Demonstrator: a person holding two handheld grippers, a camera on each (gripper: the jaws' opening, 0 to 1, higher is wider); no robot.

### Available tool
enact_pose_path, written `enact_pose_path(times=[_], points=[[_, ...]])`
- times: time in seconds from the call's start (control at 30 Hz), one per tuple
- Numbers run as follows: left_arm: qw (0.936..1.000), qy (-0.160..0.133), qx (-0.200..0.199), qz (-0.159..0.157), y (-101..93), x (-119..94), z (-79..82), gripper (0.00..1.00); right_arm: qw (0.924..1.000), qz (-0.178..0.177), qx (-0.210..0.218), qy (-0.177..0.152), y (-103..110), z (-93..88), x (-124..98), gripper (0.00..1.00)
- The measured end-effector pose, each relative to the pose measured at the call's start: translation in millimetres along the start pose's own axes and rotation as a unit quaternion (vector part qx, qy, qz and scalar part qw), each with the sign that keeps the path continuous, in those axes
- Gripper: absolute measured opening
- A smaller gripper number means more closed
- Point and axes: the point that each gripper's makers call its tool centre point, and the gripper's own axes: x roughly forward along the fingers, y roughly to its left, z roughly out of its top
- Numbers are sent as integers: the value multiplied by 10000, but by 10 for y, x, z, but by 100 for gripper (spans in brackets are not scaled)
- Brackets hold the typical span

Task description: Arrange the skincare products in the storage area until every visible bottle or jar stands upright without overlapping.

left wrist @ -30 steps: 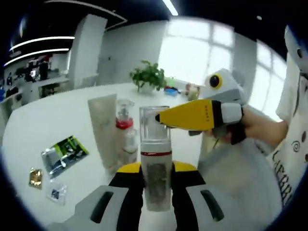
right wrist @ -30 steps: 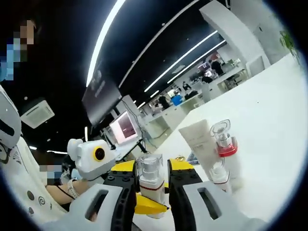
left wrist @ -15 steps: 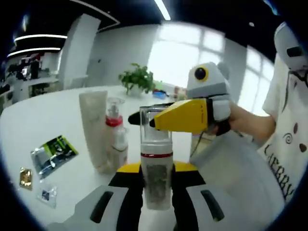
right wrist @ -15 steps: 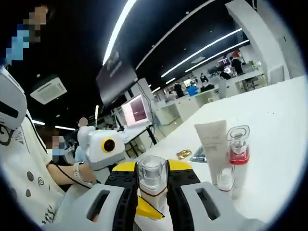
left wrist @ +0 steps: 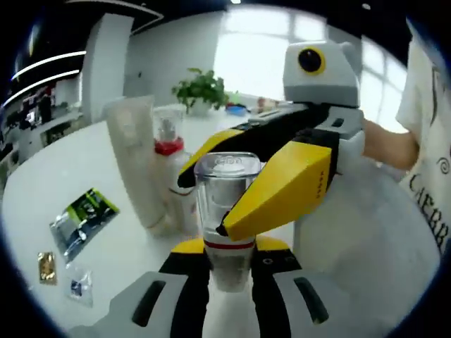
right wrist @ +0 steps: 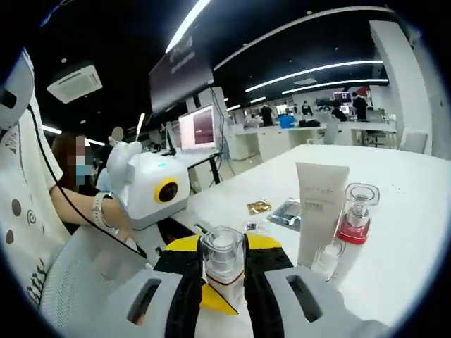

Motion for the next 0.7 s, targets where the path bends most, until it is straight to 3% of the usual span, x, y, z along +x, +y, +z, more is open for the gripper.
enact_pose_path(times=[0.37, 0.7], points=[[9989, 263, 255, 282, 190, 92, -292, 17, 9986, -97, -331, 410, -60, -270, 108, 21], [9983, 282, 413, 314, 229, 157, -355, 18, 9977, -213, -367, 533, -125, -364, 106, 22]])
